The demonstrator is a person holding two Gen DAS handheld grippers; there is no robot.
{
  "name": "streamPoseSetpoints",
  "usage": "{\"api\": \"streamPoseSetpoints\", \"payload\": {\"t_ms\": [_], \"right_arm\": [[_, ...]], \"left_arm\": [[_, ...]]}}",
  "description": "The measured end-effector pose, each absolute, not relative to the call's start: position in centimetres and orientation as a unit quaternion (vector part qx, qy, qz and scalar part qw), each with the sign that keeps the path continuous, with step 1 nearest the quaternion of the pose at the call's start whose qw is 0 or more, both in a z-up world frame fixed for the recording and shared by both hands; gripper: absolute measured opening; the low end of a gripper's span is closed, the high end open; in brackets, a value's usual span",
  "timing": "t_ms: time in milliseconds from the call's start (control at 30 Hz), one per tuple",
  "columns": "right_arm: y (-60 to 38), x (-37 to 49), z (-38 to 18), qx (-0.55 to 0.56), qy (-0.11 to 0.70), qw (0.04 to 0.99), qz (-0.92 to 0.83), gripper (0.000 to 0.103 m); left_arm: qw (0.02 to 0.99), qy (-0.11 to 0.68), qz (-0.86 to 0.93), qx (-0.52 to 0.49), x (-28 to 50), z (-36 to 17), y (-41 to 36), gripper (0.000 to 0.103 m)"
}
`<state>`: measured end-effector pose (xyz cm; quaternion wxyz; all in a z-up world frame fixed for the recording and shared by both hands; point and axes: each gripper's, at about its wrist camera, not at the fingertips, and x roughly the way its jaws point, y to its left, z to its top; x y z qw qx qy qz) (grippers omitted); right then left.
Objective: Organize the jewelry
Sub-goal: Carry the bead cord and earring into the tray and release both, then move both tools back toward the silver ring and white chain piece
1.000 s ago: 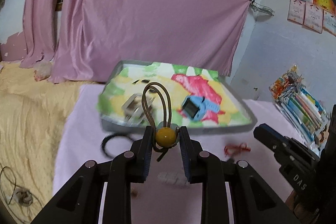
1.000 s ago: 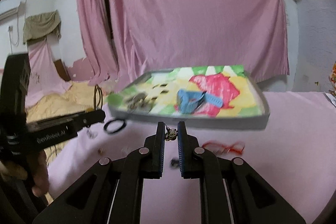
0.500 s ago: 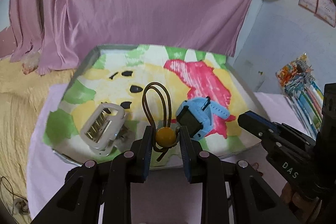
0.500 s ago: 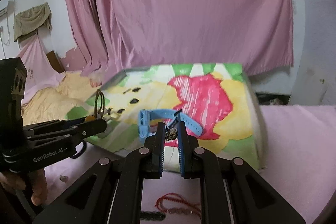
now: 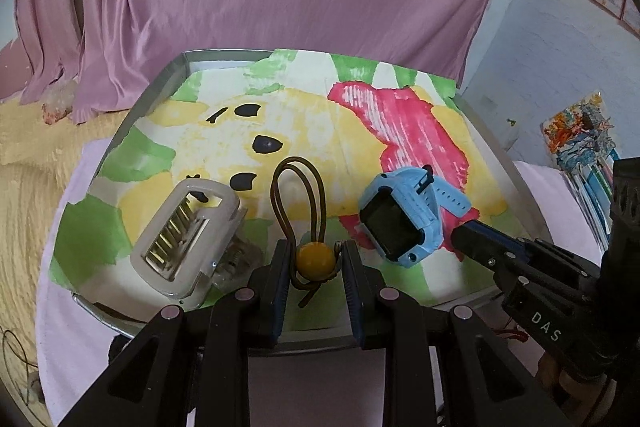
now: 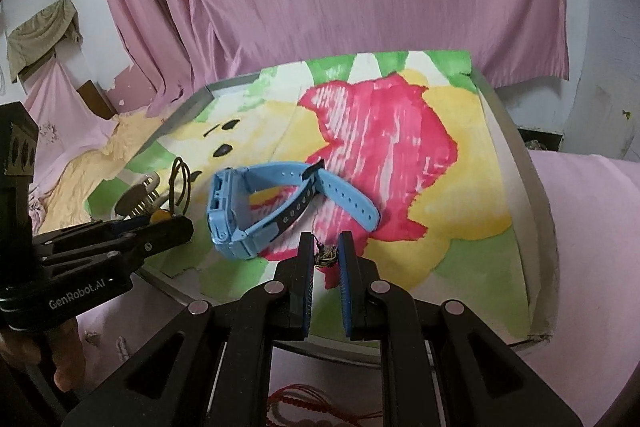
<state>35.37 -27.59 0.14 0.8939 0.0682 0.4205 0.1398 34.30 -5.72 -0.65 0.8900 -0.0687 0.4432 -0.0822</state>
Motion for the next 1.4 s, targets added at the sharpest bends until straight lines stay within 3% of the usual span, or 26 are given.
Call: {"api": "streamPoseSetpoints", "payload": {"t_ms": [100, 200, 300, 467, 633, 733, 833, 900, 1100, 1400], "right_arm": [[-27.4, 35.4, 0.2, 0.061, 0.424, 0.893, 0.139, 0.013], [-27.6, 35.1, 0.4, 0.063, 0.421, 0.894, 0.136, 0.019], [-27.9, 34.4, 0.9, 0.061, 0.410, 0.901, 0.127, 0.033], [-28.7, 33.1, 1.7, 0.067, 0.385, 0.913, 0.117, 0.035], [-29.6, 31.2, 2.8, 0.079, 0.345, 0.929, 0.107, 0.047], [-29.7, 30.1, 3.5, 0.075, 0.320, 0.939, 0.098, 0.060], [-30.1, 28.7, 4.4, 0.076, 0.292, 0.949, 0.088, 0.081], [-30.4, 27.6, 5.1, 0.079, 0.270, 0.956, 0.079, 0.092], [-30.7, 24.1, 6.6, 0.078, 0.208, 0.973, 0.062, 0.100], [-29.7, 18.2, 7.7, 0.078, 0.130, 0.986, 0.064, 0.100]], "left_arm": [[0.891, 0.441, -0.080, -0.066, 34.0, -0.4, -5.7, 0.031], [0.896, 0.430, -0.083, -0.077, 33.5, 0.0, -5.4, 0.050], [0.901, 0.417, -0.083, -0.078, 32.9, 0.7, -5.3, 0.051], [0.911, 0.396, -0.082, -0.077, 31.8, 1.6, -5.2, 0.054], [0.927, 0.360, -0.076, -0.078, 30.1, 2.6, -4.9, 0.076], [0.939, 0.329, -0.066, -0.081, 28.6, 3.4, -4.5, 0.086], [0.948, 0.303, -0.051, -0.087, 27.2, 4.2, -3.7, 0.101], [0.957, 0.273, -0.040, -0.092, 26.0, 4.7, -3.1, 0.101], [0.975, 0.207, -0.025, -0.076, 22.2, 5.8, -2.1, 0.103], [0.986, 0.149, -0.017, -0.078, 17.1, 6.0, -0.3, 0.103]]}}
